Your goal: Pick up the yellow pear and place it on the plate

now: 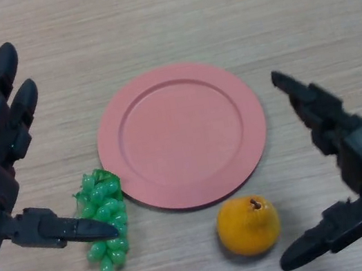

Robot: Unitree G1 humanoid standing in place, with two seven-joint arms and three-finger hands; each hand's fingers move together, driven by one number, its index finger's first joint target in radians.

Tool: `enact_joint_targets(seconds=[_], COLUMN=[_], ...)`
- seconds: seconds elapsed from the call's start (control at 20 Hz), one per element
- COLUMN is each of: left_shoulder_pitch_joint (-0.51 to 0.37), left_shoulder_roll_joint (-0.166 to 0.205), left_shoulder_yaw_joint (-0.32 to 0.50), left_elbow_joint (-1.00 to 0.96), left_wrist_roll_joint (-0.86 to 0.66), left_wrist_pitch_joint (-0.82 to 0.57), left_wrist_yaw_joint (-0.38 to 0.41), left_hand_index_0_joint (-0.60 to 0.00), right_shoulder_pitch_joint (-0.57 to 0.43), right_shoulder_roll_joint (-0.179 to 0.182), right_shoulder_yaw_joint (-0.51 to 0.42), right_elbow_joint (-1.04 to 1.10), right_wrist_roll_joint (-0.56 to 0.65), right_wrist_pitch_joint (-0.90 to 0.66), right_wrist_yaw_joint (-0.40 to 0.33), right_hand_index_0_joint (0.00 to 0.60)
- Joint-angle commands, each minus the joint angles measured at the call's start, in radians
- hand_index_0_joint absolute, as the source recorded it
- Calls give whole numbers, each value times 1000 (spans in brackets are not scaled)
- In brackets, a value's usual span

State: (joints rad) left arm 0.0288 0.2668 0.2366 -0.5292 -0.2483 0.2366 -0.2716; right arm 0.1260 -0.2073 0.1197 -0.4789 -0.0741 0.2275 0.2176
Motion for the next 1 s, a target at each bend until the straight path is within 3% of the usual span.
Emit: enact_joint_targets(seconds=[0.05,0.2,0.35,0.75,1.0], left_shoulder_pitch_joint=[-36,-38,-39,-40,-28], left_shoulder_roll_joint=[40,34,32,36,35], left_shoulder_yaw_joint=[56,41,29,53,73], left_elbow_joint=[-33,-19,-19,-31,-37], left_wrist_roll_joint=[39,65,83,17,-17], left_wrist_pitch_joint=[-153,-184,-189,-150,-152], left_wrist_yaw_joint=[-11,-1,2,-3,5], left_hand_index_0_joint=[0,0,0,0,0], right_shoulder_pitch_joint=[-14,-21,-29,-64,-94], right_shoulder_roll_joint=[0,11,17,17,17], right_shoulder_yaw_joint=[-2,24,75,217,303], right_elbow_joint=[14,120,247,439,497], right_wrist_roll_joint=[-70,-104,-157,-186,-153], right_wrist_pitch_joint=[-190,-271,-368,-380,-343], right_wrist_yaw_joint=[-89,-159,-295,-545,-616], right_hand_index_0_joint=[0,0,0,0,0])
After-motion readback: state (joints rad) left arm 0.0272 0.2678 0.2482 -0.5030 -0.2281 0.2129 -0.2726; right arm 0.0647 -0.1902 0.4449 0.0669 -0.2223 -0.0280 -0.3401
